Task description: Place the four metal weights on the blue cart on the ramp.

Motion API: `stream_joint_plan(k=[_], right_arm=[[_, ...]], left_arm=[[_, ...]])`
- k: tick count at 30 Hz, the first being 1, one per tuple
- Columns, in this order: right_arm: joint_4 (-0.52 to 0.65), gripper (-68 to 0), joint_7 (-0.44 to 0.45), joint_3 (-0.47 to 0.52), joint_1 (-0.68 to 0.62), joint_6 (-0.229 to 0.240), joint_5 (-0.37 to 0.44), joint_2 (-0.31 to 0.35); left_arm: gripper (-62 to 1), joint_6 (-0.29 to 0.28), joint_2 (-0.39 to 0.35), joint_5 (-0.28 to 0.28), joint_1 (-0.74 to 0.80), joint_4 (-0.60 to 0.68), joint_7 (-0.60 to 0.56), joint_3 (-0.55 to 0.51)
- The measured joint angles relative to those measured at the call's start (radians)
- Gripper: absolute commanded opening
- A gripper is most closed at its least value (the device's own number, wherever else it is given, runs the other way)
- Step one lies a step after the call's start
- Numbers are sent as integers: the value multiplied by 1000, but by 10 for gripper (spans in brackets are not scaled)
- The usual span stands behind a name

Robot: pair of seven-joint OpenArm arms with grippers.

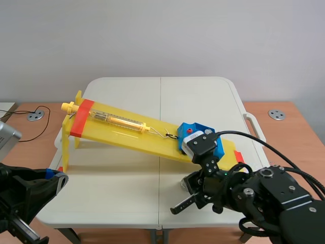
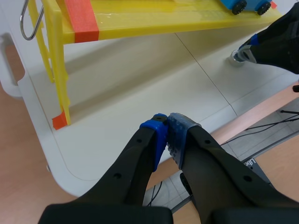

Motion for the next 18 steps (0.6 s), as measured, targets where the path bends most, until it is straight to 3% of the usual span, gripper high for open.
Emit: stream_joint_plan(k=[11, 18], right_arm=[[410, -669, -125, 154, -213, 1, 142, 113], [613, -669, -215, 297, -305, 1, 243, 125]], left_arm=[[-558, 0, 0, 0, 0, 0, 0, 0], [-558, 0, 0, 0, 0, 0, 0, 0]])
